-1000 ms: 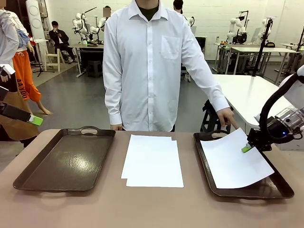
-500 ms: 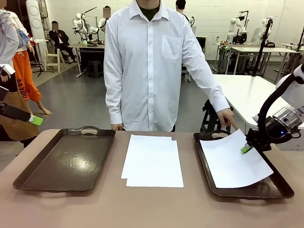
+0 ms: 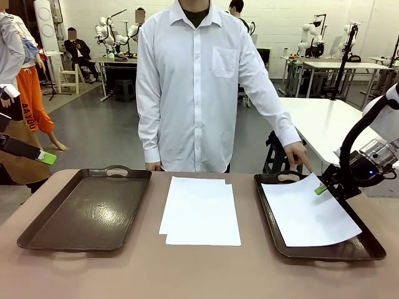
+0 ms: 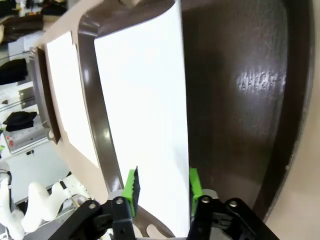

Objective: Sort the A4 documents.
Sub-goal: Place the A4 Paper in the designated Handle tray.

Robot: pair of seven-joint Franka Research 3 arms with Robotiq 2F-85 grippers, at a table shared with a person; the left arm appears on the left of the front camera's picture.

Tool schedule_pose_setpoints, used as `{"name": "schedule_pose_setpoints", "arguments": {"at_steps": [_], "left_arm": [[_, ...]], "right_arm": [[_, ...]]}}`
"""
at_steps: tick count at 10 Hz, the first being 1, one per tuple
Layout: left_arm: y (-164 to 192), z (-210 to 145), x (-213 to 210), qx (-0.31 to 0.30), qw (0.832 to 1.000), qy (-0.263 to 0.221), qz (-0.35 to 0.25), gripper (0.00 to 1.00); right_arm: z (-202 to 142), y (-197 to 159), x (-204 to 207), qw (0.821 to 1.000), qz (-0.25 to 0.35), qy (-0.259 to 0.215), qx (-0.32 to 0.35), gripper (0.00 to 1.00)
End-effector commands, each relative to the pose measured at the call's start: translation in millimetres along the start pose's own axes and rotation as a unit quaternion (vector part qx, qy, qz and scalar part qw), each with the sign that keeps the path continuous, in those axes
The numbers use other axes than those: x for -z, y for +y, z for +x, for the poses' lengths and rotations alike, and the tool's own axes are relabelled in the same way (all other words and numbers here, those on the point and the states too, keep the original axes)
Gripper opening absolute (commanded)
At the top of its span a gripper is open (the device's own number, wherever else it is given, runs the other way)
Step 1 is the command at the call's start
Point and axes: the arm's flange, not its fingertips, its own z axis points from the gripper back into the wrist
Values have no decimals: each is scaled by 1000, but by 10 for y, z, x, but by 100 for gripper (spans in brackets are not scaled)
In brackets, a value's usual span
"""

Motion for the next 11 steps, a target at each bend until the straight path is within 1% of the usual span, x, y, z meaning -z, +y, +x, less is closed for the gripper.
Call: {"name": "schedule_pose_setpoints", "arguments": {"at_steps": [1, 2, 3, 4, 6, 8, 9, 11], "left_arm": [[22, -16, 8, 6, 1000, -5, -9, 100], [22, -16, 8, 6, 1000, -5, -9, 100], [22, -16, 8, 6, 1000, -5, -9, 100], [22, -16, 8, 6, 1000, -5, -9, 100], [22, -16, 8, 6, 1000, -5, -9, 100], [22, -16, 8, 6, 1000, -5, -9, 100], [22, -16, 8, 6, 1000, -5, -9, 100], [22, -16, 8, 6, 1000, -5, -9, 100]], "right_arm": [[-119, 21, -28, 999, -37, -15, 25, 71], [-149, 17, -60, 998, -55, -25, 36, 87], [-184, 25, -87, 997, -63, -30, 42, 89], [-203, 28, -102, 996, -66, -33, 44, 100], [-226, 37, -114, 996, -66, -36, 44, 100], [-208, 81, -72, 996, -51, -46, 52, 100], [-175, 8, -148, 997, -52, -34, 35, 100], [-175, 8, -148, 997, -52, -34, 35, 100]]}}
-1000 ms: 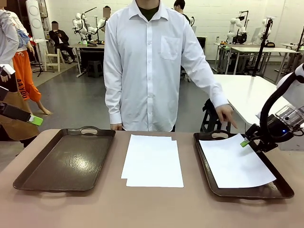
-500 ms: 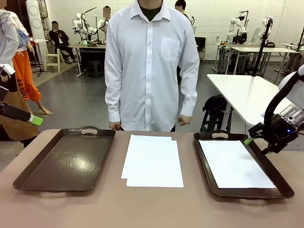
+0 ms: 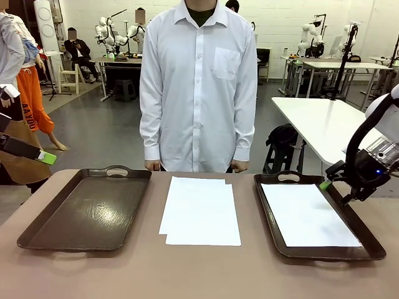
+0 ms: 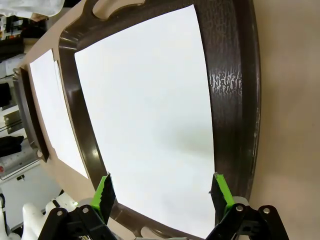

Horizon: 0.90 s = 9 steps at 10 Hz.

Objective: Sort the A4 documents.
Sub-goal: Place the A4 Paper in the designated Handle tray, then receive the A4 Paper.

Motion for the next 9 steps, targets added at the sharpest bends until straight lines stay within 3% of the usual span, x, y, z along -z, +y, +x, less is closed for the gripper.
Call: {"name": "schedule_pose_setpoints", "arguments": {"at_steps": [1, 9], "left_arm": [[22, -16, 8, 6, 1000, -5, -9, 100], [22, -16, 8, 6, 1000, -5, -9, 100]], "right_arm": [[2, -15, -11, 1000, -2, 0, -2, 100], [2, -15, -11, 1000, -2, 0, -2, 100]]}}
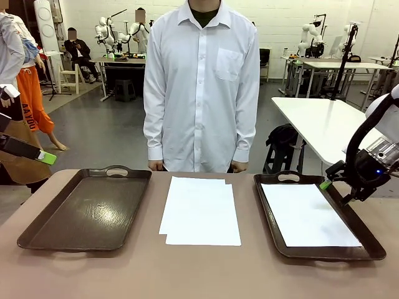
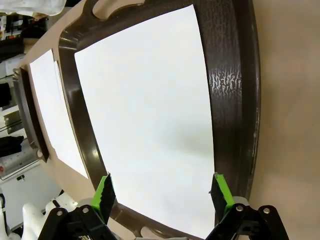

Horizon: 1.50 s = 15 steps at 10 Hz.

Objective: Sort the A4 documents.
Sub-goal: Receive the A4 Paper.

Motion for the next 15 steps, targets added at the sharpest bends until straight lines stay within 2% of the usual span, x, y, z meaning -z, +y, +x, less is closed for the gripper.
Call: {"name": "schedule_pose_setpoints", "arguments": {"at_steps": [1, 2, 3, 4, 6, 7, 9, 11, 15], "left_arm": [[22, -16, 8, 6, 1000, -5, -9, 100], [22, -16, 8, 6, 1000, -5, -9, 100], [22, -16, 8, 6, 1000, -5, -9, 100], [22, -16, 8, 6, 1000, -5, -9, 100], [22, -16, 8, 6, 1000, -5, -9, 100], [22, -16, 8, 6, 1000, -5, -9, 100], [22, -16, 8, 6, 1000, -5, -9, 100], [22, -16, 8, 6, 1000, -5, -9, 100], [22, -16, 8, 6, 1000, -5, -9, 100]], "right_arm": [[0, 0, 0, 1000, 0, 0, 0, 100], [-274, 294, -238, 993, -77, -70, -60, 100], [-624, 539, -509, 980, -111, -117, -119, 100], [-931, 690, -807, 965, -115, -160, -175, 100], [-1389, 775, -1244, 947, -72, -200, -241, 100], [-1642, 753, -1490, 936, -31, -206, -285, 100], [-1930, 677, -1821, 916, 27, -216, -336, 100], [-2128, 693, -1888, 883, 83, -148, -437, 100], [-2104, 780, -1921, 870, 100, -118, -468, 100]]}}
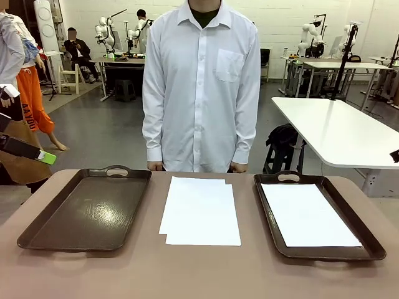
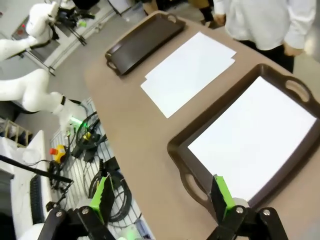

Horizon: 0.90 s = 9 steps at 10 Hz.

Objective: Sort the A4 documents.
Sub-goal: Receive the A4 Paper.

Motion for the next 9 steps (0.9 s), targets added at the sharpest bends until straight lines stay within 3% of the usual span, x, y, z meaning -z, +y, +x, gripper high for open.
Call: {"name": "schedule_pose_setpoints", "arguments": {"at_steps": [1, 3, 4, 5, 9], "left_arm": [[19, -17, 11, 6, 1000, -5, -9, 100], [19, -17, 11, 6, 1000, -5, -9, 100], [19, -17, 11, 6, 1000, -5, -9, 100], [19, -17, 11, 6, 1000, -5, -9, 100], [19, -17, 11, 6, 1000, -5, -9, 100]], "right_arm": [[88, -95, -78, 1000, 0, 3, -7, 100], [107, -118, -44, 1000, -7, 3, -1, 100], [141, -113, -58, 995, -66, -41, 56, 100], [104, -99, -59, 1000, -7, 9, 2, 100], [104, -99, -59, 1000, -7, 9, 2, 100]]}}
